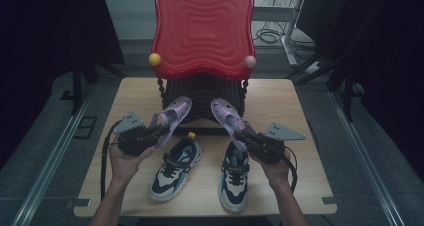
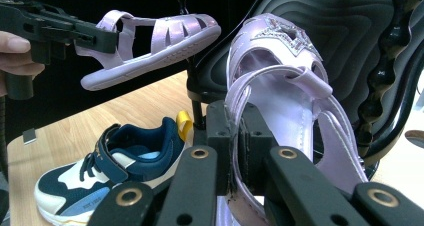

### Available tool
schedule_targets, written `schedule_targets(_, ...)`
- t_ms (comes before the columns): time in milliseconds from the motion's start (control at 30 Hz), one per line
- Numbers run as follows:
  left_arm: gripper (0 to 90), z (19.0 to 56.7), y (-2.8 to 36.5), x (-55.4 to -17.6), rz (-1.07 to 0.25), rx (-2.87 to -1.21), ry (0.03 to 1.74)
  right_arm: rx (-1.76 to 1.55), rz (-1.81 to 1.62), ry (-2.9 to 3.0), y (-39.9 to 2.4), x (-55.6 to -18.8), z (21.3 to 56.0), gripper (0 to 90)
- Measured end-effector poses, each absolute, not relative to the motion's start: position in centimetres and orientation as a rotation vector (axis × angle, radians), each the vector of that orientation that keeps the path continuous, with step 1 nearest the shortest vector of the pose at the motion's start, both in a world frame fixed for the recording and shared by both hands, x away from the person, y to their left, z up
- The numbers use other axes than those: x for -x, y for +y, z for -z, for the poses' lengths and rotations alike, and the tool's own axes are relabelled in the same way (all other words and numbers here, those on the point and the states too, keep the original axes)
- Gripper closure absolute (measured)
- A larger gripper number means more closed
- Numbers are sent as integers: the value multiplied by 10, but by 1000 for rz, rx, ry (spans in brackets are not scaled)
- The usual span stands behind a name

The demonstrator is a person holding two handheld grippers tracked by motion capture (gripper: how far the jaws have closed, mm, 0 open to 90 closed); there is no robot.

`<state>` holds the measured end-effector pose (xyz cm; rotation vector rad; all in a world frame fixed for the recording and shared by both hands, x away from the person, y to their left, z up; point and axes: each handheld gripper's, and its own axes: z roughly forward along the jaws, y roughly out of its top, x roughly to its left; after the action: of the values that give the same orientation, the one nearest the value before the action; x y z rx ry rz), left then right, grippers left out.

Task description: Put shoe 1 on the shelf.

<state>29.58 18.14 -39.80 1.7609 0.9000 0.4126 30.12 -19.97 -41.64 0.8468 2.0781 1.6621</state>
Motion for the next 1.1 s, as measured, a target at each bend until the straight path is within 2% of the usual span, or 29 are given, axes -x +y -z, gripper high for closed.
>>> schedule_targets(1100,857,405,166,-331,-448,-1749,899,-874,-1625,2041,-178,-327,412,860)
